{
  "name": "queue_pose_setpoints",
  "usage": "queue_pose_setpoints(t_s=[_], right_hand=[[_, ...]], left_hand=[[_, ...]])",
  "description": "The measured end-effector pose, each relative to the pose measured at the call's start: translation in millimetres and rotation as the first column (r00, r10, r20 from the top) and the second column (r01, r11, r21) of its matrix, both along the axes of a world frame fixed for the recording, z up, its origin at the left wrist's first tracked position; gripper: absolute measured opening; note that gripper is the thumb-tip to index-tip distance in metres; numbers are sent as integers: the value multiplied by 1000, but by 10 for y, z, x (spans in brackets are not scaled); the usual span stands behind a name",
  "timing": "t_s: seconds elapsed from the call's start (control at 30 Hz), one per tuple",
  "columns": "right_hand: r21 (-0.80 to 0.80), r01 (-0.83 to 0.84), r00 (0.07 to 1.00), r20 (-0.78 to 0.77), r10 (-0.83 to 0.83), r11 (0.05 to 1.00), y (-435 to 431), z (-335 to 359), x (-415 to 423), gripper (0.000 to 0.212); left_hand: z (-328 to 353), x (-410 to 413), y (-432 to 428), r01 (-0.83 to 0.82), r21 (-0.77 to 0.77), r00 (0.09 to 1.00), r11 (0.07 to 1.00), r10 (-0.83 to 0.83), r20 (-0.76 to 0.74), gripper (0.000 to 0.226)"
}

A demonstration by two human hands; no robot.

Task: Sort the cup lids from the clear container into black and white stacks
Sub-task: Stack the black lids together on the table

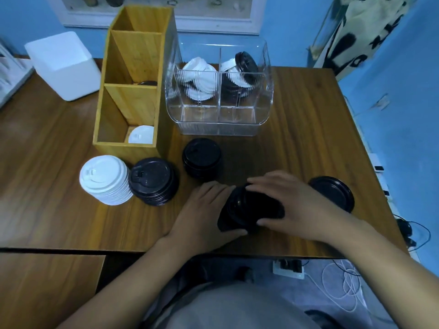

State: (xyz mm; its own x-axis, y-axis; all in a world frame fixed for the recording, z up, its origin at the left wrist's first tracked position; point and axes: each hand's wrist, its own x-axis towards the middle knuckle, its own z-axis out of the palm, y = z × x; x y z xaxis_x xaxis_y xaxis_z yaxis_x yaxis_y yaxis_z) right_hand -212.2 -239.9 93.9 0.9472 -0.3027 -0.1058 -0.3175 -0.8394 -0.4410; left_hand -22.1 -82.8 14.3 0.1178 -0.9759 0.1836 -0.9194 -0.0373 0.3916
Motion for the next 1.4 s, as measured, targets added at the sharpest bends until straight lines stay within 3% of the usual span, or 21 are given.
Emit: queue_pose_setpoints(t_s=[0.07, 0.2, 0.33, 0.47, 0.67, 0.8, 0.87, 0.9, 0.97, 1.03, 1.07, 1.17, 1.3, 1.4], right_hand=[[-15, -60, 996, -60, 59, 998, 36, -98, 122, 74], [15, -76, 997, -29, 77, 997, 35, -190, 196, 74], [-8, -118, 993, 11, 118, 993, 42, -261, 211, 69], [-44, -156, 987, -51, 154, 987, 53, -269, 295, 73], [92, 13, 991, -132, 0, 996, 163, -135, 305, 82], [221, 152, 987, 20, -160, 963, 172, -12, 28, 83], [125, 229, 967, 89, -240, 965, 15, 61, -287, 80], [37, 245, 966, 76, -247, 969, -112, 80, -458, 80], [-124, 246, 959, -112, -260, 961, -389, 49, -760, 88], [-147, 253, 896, -336, -289, 956, -581, 1, -952, 95], [-112, 262, 885, -368, -285, 959, -643, -7, -1013, 95], [14, 261, 921, -304, -244, 965, -739, 57, -1066, 74], [110, 225, 942, -278, -188, 968, -806, 177, -915, 17], [273, 299, 936, -271, -226, 914, -941, 188, -706, 24]], left_hand=[[15, 1, -1, 5, -10, 1000, 1000, -6, -26, 93], [42, 31, -10, -4, 22, 990, 1000, 7, -141, 95], [40, 55, 0, -20, 128, 962, 992, 54, -269, 118], [0, 44, 9, -9, 114, 974, 993, 34, -223, 115], [6, 30, -2, 19, 88, 968, 996, 4, -252, 112], [71, 14, -31, 47, 59, 970, 997, -31, -242, 101], [103, -36, -98, 69, 76, 973, 995, -50, -223, 99], [109, -78, -147, 78, 85, 973, 993, -57, -222, 99], [97, -188, -266, 107, 98, 971, 989, -83, -223, 100], [90, -302, -389, 142, 96, 970, 985, -120, -209, 100], [100, -345, -442, 155, 97, 970, 983, -133, -204, 100], [105, -388, -517, 155, 90, 967, 984, -132, -218, 99], [79, -387, -494, 120, 84, 963, 989, -95, -252, 100], [94, -407, -505, 105, 89, 963, 990, -79, -259, 99]])
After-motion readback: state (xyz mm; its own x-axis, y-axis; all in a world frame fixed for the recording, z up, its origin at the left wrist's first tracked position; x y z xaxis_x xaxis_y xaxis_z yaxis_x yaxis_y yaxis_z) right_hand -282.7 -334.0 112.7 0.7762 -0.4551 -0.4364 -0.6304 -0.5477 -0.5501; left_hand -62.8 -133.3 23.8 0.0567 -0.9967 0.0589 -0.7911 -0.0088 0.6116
